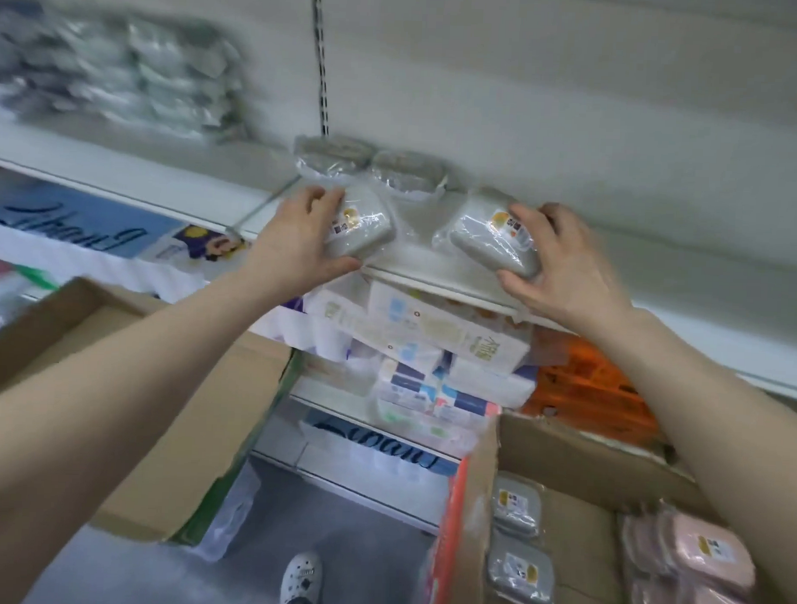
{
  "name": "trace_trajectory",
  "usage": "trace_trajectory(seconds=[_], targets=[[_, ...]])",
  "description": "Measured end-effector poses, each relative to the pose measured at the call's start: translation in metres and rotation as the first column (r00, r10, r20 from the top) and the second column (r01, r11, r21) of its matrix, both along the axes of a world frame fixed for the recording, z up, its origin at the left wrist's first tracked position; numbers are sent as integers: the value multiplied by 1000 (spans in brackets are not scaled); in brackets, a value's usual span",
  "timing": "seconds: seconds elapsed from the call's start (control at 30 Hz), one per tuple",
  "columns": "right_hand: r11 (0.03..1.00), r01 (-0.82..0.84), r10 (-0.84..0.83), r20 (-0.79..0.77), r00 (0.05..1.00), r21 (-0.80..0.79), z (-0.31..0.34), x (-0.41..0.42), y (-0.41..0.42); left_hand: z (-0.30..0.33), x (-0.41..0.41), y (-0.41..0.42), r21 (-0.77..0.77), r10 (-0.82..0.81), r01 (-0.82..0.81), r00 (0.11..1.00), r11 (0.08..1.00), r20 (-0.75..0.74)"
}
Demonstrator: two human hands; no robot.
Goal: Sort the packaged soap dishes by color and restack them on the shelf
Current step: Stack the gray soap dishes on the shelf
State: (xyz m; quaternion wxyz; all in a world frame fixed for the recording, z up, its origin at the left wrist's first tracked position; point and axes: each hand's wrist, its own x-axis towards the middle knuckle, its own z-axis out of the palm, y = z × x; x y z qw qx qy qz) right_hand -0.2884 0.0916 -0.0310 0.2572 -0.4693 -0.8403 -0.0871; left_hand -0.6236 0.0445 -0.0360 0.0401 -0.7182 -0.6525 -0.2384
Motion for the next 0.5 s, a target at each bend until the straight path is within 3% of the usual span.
trace_trajectory(seconds=[0.17,0.27,0.5], targets=[[1000,20,-20,34,999,4,5,-55,43,23,-55,77,23,-30,31,1000,999,-8],[999,52,-52,46,998,-3,4,-77,63,34,-78,128,37,-65,69,991,997,-115],[991,109,-106,41,993,-78,9,-103,118,47,-113,225,-47,-185,179,963,983,-195]])
